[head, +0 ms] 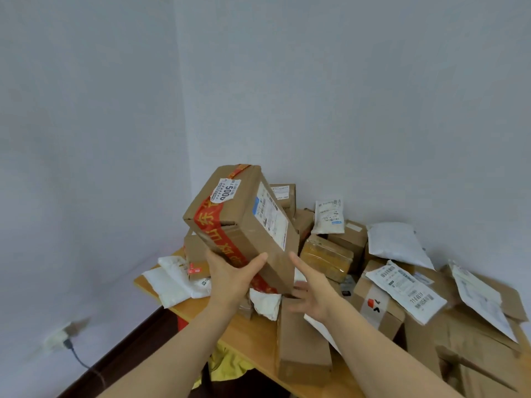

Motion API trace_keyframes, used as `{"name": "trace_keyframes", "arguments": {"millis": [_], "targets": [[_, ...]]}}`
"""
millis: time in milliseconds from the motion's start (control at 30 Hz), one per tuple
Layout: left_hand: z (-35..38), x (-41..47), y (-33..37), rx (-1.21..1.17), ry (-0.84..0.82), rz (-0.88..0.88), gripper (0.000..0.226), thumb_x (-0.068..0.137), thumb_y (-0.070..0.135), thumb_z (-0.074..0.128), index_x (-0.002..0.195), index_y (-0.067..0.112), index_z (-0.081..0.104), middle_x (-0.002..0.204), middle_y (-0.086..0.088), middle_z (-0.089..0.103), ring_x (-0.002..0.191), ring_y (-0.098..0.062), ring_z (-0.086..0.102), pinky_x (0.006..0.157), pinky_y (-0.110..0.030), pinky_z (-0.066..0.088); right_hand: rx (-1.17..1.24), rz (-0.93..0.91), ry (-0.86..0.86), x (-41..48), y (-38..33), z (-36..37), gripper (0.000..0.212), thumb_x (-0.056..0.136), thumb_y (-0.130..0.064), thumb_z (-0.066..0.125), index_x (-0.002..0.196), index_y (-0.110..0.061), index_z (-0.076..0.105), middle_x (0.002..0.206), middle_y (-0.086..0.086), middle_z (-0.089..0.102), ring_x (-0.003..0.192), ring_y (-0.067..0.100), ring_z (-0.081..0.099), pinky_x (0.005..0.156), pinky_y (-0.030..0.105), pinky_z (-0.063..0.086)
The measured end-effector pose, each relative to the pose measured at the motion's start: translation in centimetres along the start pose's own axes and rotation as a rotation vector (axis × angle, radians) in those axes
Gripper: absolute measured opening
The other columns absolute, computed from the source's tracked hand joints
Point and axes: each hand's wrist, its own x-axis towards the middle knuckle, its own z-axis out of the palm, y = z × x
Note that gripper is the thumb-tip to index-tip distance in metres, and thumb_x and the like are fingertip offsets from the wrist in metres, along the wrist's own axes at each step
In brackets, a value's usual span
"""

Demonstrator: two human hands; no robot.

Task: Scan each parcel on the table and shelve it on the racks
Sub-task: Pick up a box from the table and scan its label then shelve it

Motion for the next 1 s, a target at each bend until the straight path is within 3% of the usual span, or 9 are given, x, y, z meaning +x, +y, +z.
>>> {"name": "trace_keyframes", "arguments": {"millis": [100, 267, 367, 500, 600, 667, 733, 867, 1000], "targets": [[0.3, -0.3, 0.1, -0.089, -0.041, -0.100, 0.109, 0.042, 0.054, 0.086, 0.132, 0.013, 0.040, 0.125, -0.002, 0.059, 0.114, -0.015, 0.059, 0.097, -0.042, 0.051, 0.308, 0.116, -0.248, 0.3, 2.6, -0.9, 0.087, 0.067, -0.048, 0.081, 0.139, -0.015, 0.046, 0.132, 0.023, 0.052, 0.125, 0.042, 0.047, 0.098, 0.066, 0.040], [-1.4, -0.5, 0.3, -0.044, -0.288, -0.181, 0.093, 0.051, 0.039, 0.086, 0.128, 0.023, 0.038, 0.122, 0.008, 0.059, 0.112, -0.008, 0.058, 0.087, -0.024, 0.051, 0.537, -0.030, -0.286, 0.3, 2.2, -0.7, 0.081, 0.055, -0.019, 0.090, 0.129, -0.014, 0.058, 0.128, 0.024, 0.058, 0.117, 0.047, 0.054, 0.092, 0.069, 0.043], [-4.3, 1.3, 0.7, 0.003, -0.367, -0.219, 0.080, 0.051, 0.014, 0.073, 0.124, 0.009, 0.042, 0.114, -0.007, 0.062, 0.108, -0.025, 0.063, 0.075, -0.025, 0.053, 0.580, -0.033, -0.272, 0.3, 0.7, -1.4, 0.092, 0.037, -0.009, 0.094, 0.122, -0.013, 0.060, 0.124, 0.022, 0.060, 0.116, 0.046, 0.054, 0.094, 0.068, 0.043], [-6.9, 3.5, 4.5, -0.336, -0.296, -0.424, 0.029, 0.081, -0.005, 0.036, 0.100, 0.002, 0.056, 0.085, -0.013, 0.067, 0.073, -0.023, 0.070, 0.070, -0.035, 0.058, 0.635, 0.001, -0.311, 0.0, 0.3, -0.6, 0.049, 0.072, -0.015, 0.071, 0.120, -0.014, 0.061, 0.127, 0.021, 0.058, 0.117, 0.045, 0.052, 0.095, 0.064, 0.043], [-9.2, 5.8, 7.4, -0.359, -0.261, -0.488, 0.039, 0.097, 0.028, 0.035, 0.115, 0.007, 0.063, 0.098, -0.017, 0.071, 0.083, -0.028, 0.071, 0.073, -0.039, 0.061, 0.617, 0.014, -0.333, 1.1, 0.8, -1.0, 0.076, 0.052, -0.016, 0.090, 0.122, -0.015, 0.062, 0.123, 0.022, 0.060, 0.115, 0.046, 0.054, 0.088, 0.061, 0.049], [-10.1, 7.4, 9.0, -0.220, -0.296, -0.514, 0.066, 0.089, 0.065, 0.039, 0.119, 0.010, 0.061, 0.107, -0.018, 0.070, 0.092, -0.030, 0.069, 0.079, -0.041, 0.057, 0.537, 0.032, -0.323, 1.4, 0.5, -1.5, 0.093, 0.037, -0.017, 0.095, 0.123, -0.016, 0.062, 0.123, 0.021, 0.060, 0.116, 0.043, 0.054, 0.086, 0.059, 0.050], [-10.1, 8.7, 10.7, 0.007, -0.360, -0.524, 0.084, 0.075, 0.083, 0.039, 0.118, 0.014, 0.059, 0.107, -0.016, 0.071, 0.094, -0.030, 0.070, 0.080, -0.041, 0.057, 0.420, 0.047, -0.271, 1.8, 0.1, -1.7, 0.087, 0.045, -0.024, 0.093, 0.125, -0.016, 0.060, 0.119, 0.018, 0.061, 0.114, 0.037, 0.054, 0.089, 0.053, 0.050], [-8.9, 9.5, 12.0, 0.529, -0.612, -0.630, 0.108, 0.056, 0.094, 0.048, 0.117, 0.007, 0.064, 0.099, -0.012, 0.073, 0.088, -0.026, 0.071, 0.082, -0.040, 0.057, 0.283, 0.078, -0.161, 2.5, 0.0, -2.0, 0.065, 0.065, -0.036, 0.078, 0.124, -0.015, 0.058, 0.104, 0.012, 0.065, 0.098, 0.027, 0.058, 0.086, 0.041, 0.048], [-7.6, 7.8, 9.6, 0.740, -0.803, -0.764, 0.104, 0.038, 0.090, 0.064, 0.112, 0.017, 0.068, 0.102, -0.011, 0.074, 0.094, -0.028, 0.071, 0.086, -0.045, 0.056, 0.208, 0.107, -0.046, 2.5, 1.1, -2.9, 0.067, 0.067, -0.037, 0.082, 0.125, -0.019, 0.053, 0.118, 0.011, 0.063, 0.107, 0.027, 0.059, 0.093, 0.044, 0.050]]}}
